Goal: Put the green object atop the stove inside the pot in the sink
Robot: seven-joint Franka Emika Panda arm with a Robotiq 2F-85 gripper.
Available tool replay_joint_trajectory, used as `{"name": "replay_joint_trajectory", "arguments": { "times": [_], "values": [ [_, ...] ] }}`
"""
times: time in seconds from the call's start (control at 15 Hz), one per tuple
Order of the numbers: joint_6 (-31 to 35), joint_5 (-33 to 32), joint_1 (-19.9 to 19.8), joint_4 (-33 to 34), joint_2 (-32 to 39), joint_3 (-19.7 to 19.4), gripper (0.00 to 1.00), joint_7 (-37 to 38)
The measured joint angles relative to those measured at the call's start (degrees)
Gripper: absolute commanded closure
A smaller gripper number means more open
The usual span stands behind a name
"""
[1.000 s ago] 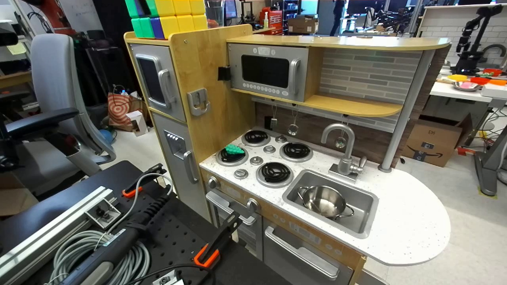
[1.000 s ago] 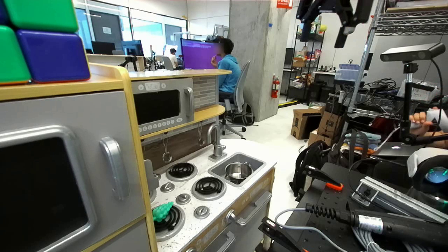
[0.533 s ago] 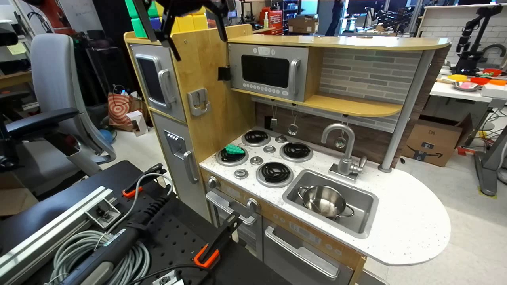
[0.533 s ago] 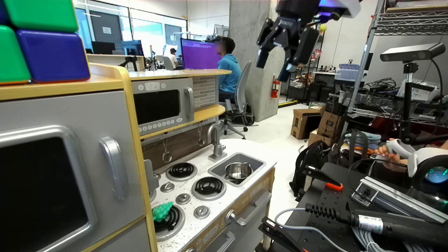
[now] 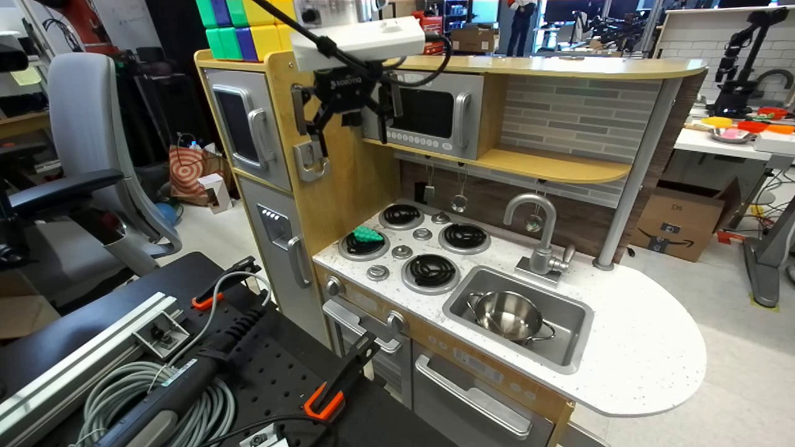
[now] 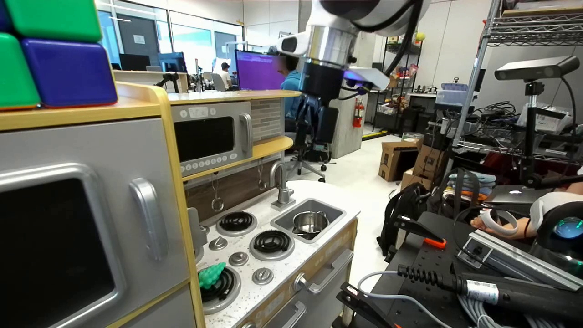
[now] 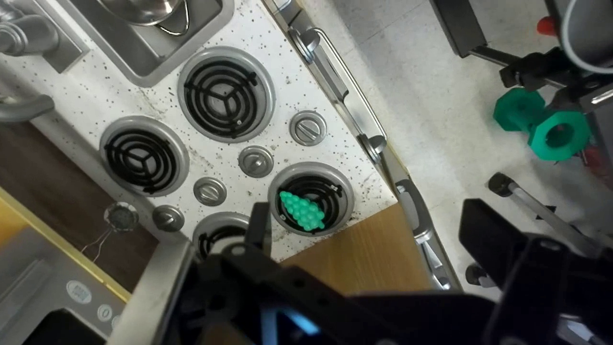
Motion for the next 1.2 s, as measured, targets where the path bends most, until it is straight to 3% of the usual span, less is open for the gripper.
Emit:
{"name": "replay_joint_trajectory", "arguments": {
  "times": [0.27,0.6,0.93,1.2],
  "values": [
    [-0.2,-2.8,-3.5,8.8,11.2,3.5,0.0,5.2],
    [0.9,-3.7,-5.3,10.4,13.2,5.5,0.0,6.2],
    [19.8,-2.2,-11.5,5.5,15.1,14.2,0.0,0.2],
    [23.1,-5.1,-14.8,5.9,22.0,22.0,0.0,-1.9]
  ]
}}
